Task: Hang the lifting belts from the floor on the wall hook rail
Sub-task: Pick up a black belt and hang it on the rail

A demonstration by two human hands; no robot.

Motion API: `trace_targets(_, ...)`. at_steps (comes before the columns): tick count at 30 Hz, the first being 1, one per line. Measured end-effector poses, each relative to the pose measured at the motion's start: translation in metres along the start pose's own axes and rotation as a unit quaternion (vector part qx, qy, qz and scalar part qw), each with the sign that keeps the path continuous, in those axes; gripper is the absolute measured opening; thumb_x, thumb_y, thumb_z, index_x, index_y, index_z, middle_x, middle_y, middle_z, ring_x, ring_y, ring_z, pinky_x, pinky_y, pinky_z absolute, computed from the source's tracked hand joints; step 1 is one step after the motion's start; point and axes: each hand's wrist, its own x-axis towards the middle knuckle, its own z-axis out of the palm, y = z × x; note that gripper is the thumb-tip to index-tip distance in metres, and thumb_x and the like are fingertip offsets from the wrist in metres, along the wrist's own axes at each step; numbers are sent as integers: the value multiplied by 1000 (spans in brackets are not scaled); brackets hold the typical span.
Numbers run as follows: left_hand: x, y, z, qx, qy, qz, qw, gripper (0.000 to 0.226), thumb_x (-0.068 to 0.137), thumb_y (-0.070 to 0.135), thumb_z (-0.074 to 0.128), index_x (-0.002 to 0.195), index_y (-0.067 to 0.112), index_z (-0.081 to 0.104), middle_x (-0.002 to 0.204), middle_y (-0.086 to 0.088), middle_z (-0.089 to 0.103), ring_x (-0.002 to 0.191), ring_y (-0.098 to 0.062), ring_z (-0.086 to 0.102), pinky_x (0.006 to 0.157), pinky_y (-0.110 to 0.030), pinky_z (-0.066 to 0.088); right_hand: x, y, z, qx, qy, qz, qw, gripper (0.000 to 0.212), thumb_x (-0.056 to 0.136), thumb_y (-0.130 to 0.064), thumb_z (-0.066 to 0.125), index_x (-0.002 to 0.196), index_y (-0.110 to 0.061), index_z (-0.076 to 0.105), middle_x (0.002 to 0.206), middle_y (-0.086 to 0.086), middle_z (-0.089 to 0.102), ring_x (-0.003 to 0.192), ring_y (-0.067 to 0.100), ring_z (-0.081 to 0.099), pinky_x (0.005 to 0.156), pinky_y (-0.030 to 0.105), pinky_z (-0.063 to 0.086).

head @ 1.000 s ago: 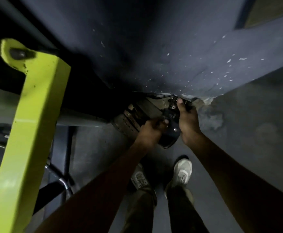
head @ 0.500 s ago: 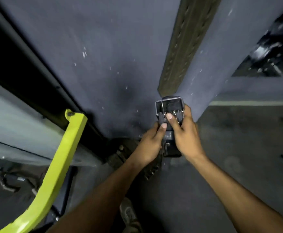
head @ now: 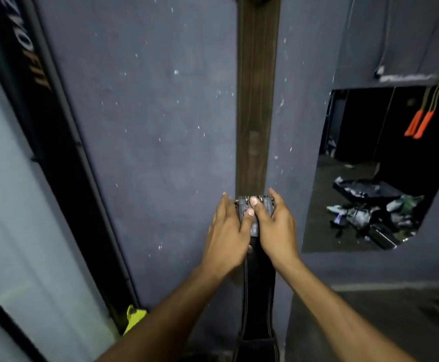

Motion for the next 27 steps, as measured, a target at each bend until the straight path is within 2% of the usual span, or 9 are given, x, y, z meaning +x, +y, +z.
trace_targets(2,9,14,-14,-68,6,-18,998,50,107,48,41,146,20,51,155,-5,50,144,-22,47,111,-24,42,8,-18,1,24,-6,12,1000,72,98,-46,66,156,-9,44,145,8,63,132,19,60,105,20,45)
trace_targets(4,15,24,-30,-117,23,-26,993,42,106,47,46,130,18,64,135,-3,64,123,-19,61,89,-13,50,12,-34,3,53,-22,32,998,68,98,-45,68,149,-5,51,146,14,63,135,28,60,114,42,48)
trace_targets(7,18,37,-56,-123,40,13,992,35,106,35,53,132,16,66,133,-5,68,124,-20,64,108,-34,49,11,-54,2,98,-36,55,993,38,98,-37,71,126,-11,68,118,9,78,111,26,75,101,52,57)
trace_targets(12,20,55,-84,-141,39,81,986,37,105,24,56,142,24,58,136,6,69,128,-11,62,115,-39,46,15,-89,-7,65,-53,2,997,24,101,-30,67,122,-20,69,108,-1,80,102,17,77,98,47,59)
trace_targets(15,25,70,-99,-158,43,123,979,41,107,28,53,147,31,51,135,14,69,127,-2,63,111,-28,49,21,-119,-14,-14,-41,-68,997,33,102,-41,61,131,-25,62,113,-6,77,108,18,74,98,40,58)
trace_targets(18,34,85,-111,-184,61,150,969,41,107,28,53,147,33,50,114,31,73,109,13,67,92,-8,50,35,-148,-23,-100,-4,-143,985,38,105,-47,53,132,-22,61,116,3,78,111,28,73,95,42,57)
trace_targets(21,45,104,-121,-205,78,165,962,38,106,29,53,143,38,51,112,41,69,110,17,64,92,-7,47,49,-173,-30,-100,24,-207,973,41,105,-47,53,144,-34,54,116,-7,77,102,13,75,93,26,57)
trace_targets(24,50,119,-124,-200,88,191,957,31,107,31,52,136,40,52,126,32,67,123,14,59,101,-10,45,64,-188,-33,-108,67,-270,954,48,107,-40,52,153,-46,40,107,-5,71,89,10,68,81,26,52)
trace_targets(27,60,131,-125,-228,152,179,945,15,107,26,50,117,28,62,101,20,73,93,11,66,83,-17,51,77,-197,-31,-213,137,-280,926,31,106,-37,45,129,-31,65,100,-4,50,83,23,62,70,30,41)
